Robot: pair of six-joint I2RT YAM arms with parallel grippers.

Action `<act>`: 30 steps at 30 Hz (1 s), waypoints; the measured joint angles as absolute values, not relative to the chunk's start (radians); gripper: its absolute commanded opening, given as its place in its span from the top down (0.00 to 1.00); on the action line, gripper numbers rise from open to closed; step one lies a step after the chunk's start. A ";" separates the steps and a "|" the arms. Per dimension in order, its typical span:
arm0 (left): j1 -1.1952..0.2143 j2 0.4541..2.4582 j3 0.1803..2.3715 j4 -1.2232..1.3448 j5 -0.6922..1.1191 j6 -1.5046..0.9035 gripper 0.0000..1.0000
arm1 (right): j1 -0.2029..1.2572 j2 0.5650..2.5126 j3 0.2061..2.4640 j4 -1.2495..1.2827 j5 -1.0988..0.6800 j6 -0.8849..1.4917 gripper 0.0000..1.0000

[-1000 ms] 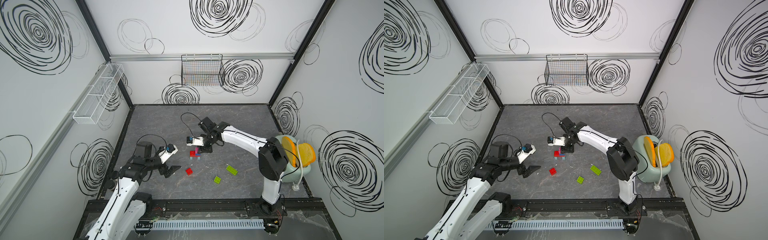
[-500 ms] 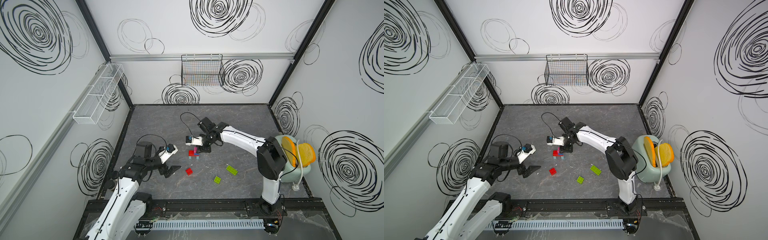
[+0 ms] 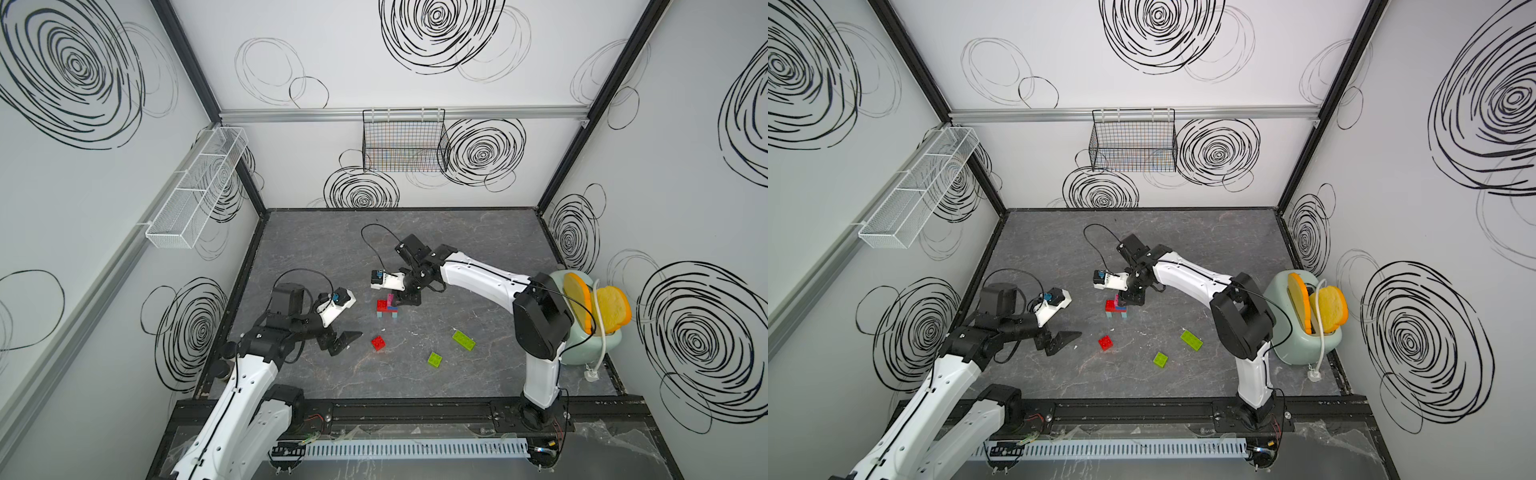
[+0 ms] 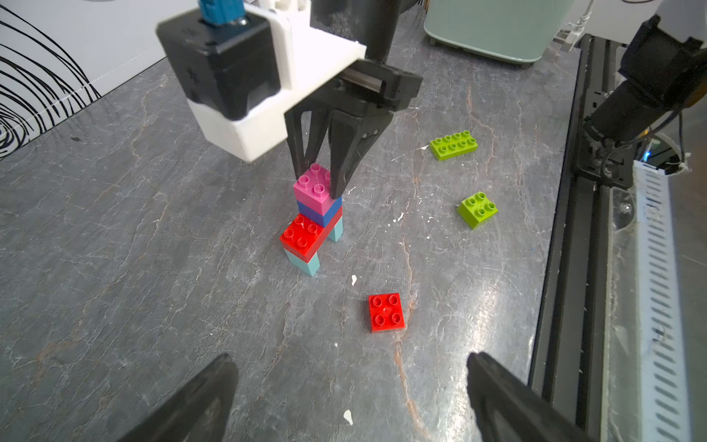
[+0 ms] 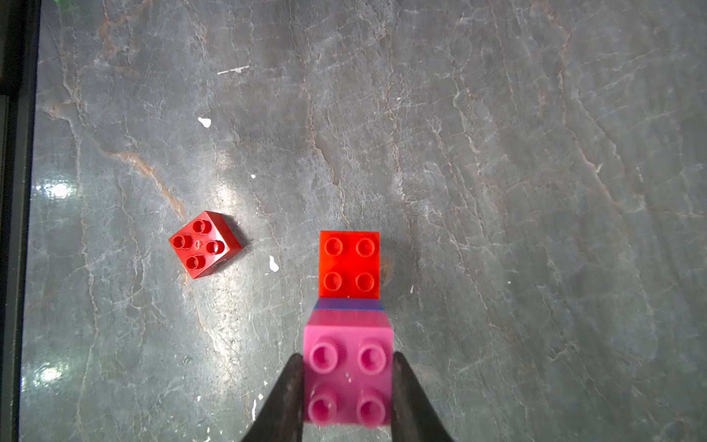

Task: Assemble a giraffe with lego
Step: Assemble the lego brick with the lego brick, then pick up the lego brick from the center of the board.

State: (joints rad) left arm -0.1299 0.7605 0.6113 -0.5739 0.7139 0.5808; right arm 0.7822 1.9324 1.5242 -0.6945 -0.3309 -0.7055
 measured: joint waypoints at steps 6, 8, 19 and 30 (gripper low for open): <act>-0.130 0.760 0.611 -0.574 0.714 0.583 0.02 | 0.785 1.926 1.520 -0.698 -0.300 -0.689 0.51; -0.130 0.759 0.611 -0.574 0.714 0.584 0.02 | 0.783 1.926 1.509 -0.708 -0.295 -0.677 0.45; -0.129 0.759 0.611 -0.574 0.714 0.584 0.02 | 0.773 1.736 1.431 -0.690 -0.329 -0.624 0.22; -0.127 0.765 0.611 -0.573 0.718 0.583 0.02 | 0.771 1.465 1.199 -0.645 -0.262 -0.438 0.19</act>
